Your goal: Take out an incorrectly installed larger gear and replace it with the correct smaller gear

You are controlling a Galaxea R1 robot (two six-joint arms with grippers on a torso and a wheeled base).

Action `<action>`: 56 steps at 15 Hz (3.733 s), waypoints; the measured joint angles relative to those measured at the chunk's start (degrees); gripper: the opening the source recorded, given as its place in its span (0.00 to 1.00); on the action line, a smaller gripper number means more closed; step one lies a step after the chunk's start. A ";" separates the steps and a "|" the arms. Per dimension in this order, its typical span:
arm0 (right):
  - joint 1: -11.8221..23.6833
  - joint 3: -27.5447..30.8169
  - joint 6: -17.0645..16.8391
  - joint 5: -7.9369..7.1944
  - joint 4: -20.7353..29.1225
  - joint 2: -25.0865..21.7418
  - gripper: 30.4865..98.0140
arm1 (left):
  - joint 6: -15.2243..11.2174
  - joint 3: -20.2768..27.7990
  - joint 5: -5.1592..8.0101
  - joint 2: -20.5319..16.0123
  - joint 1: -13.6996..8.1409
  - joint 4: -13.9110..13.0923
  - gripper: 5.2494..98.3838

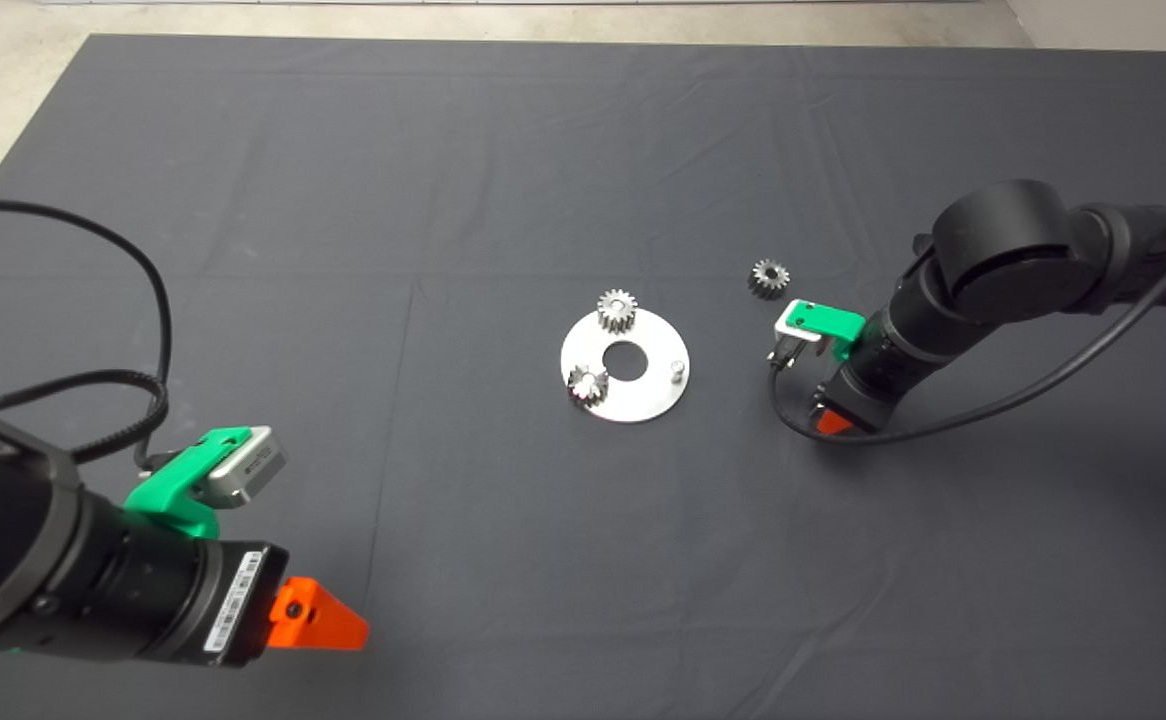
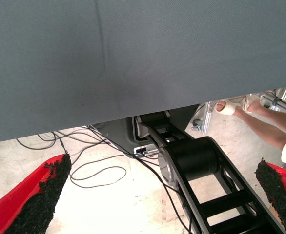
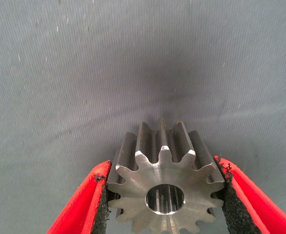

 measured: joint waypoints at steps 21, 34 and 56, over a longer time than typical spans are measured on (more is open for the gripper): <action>-0.85 0.20 -0.38 -0.02 -1.57 -0.17 0.53 | -0.39 0.00 -0.04 0.00 -0.02 0.00 0.99; 5.96 -8.62 3.19 -0.11 -0.37 4.57 0.78 | -0.39 0.00 -0.11 0.00 -0.01 0.00 0.99; 14.92 -55.32 12.93 0.06 16.70 30.23 0.99 | -0.37 0.00 -0.48 0.00 0.00 0.00 0.99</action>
